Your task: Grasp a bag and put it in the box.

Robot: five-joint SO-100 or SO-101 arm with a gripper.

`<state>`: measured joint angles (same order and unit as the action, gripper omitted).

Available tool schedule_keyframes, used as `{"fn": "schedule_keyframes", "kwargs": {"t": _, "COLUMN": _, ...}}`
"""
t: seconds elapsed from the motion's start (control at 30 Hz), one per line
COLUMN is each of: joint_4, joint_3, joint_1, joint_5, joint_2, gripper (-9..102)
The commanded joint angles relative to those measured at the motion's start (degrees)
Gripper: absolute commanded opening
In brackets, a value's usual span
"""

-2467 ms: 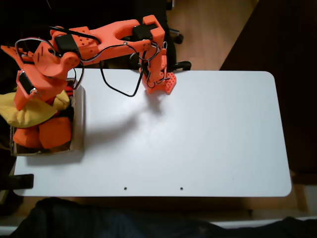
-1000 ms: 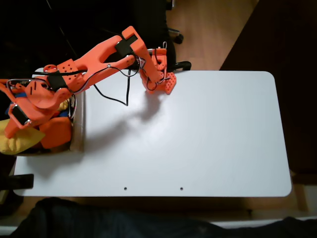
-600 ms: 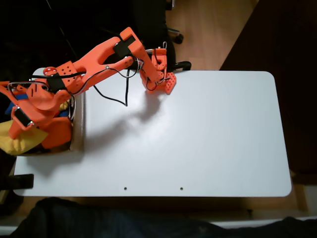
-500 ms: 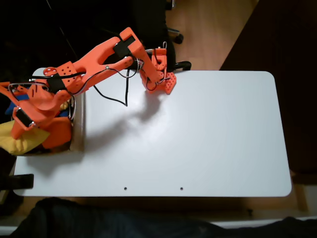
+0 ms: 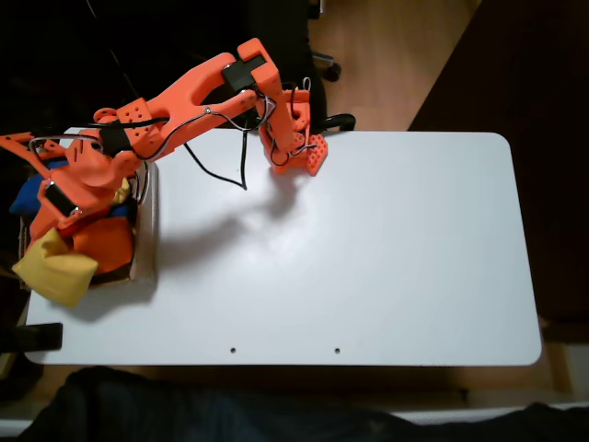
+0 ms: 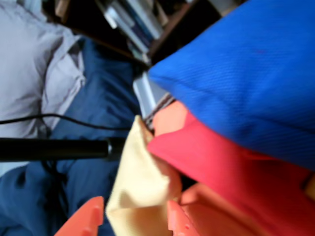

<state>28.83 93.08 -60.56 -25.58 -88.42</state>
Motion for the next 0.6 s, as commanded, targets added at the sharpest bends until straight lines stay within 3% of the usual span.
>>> {"fn": "schedule_keyframes", "kwargs": {"t": 0.0, "joint_4": -4.0, "joint_3": 3.6, "joint_1": -1.1, "joint_5": -0.6, "joint_2": -5.1, "gripper": 28}}
{"fn": "schedule_keyframes", "kwargs": {"t": 0.17, "joint_4": -8.6, "joint_3": 11.8, "joint_1": -1.3, "joint_5": -1.4, "joint_2": -10.3, "gripper": 31}}
{"fn": "schedule_keyframes", "kwargs": {"t": 0.57, "joint_4": -5.3, "joint_3": 17.7, "joint_1": -1.2, "joint_5": -1.4, "joint_2": -17.0, "gripper": 43}}
